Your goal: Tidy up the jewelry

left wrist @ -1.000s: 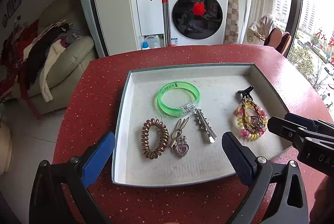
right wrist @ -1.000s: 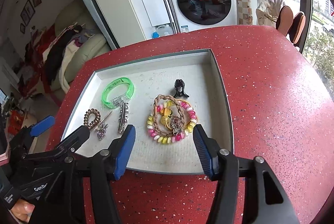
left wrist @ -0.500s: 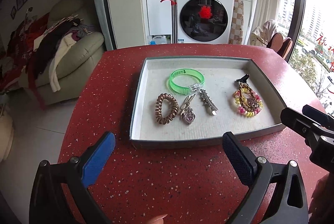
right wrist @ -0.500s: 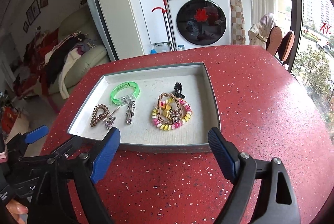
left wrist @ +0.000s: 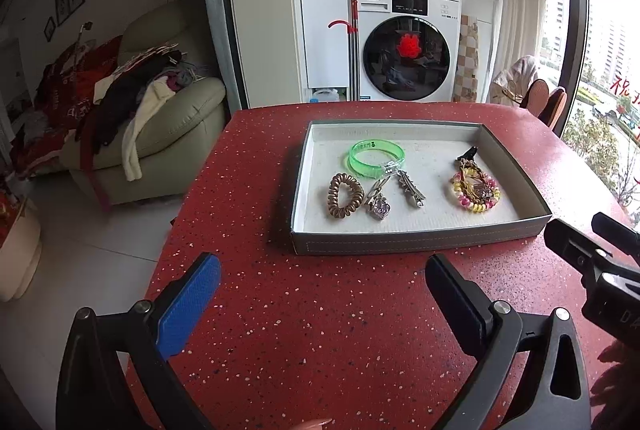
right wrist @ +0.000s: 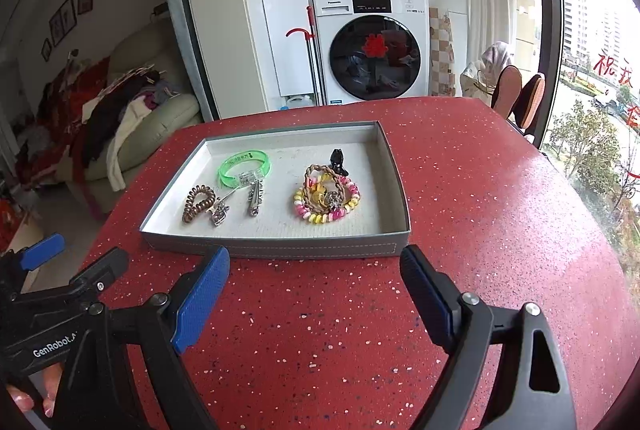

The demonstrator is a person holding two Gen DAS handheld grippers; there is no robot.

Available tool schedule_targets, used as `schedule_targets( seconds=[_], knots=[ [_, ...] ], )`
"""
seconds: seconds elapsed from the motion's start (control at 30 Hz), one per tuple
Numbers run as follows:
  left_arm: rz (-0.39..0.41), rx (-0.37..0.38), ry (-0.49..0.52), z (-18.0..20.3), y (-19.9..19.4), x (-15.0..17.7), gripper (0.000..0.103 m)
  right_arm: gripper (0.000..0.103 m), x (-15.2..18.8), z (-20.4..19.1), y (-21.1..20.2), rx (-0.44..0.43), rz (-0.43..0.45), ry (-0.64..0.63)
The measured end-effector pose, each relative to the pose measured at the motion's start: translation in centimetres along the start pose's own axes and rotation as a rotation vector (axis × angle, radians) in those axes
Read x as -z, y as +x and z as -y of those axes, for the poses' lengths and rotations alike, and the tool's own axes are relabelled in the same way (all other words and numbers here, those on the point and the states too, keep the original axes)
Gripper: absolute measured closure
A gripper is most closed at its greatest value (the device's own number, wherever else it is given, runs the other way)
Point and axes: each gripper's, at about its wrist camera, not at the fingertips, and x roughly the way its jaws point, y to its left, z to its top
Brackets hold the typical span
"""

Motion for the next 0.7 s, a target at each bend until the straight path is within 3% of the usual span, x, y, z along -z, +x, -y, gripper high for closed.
schedule_targets(
  seconds=[0.7],
  knots=[
    [-0.002,-0.025,0.014,0.39,-0.96,1.02,0.0,0.014,0.63,0.0,-0.93,0.039,0.004,-0.01]
  ],
)
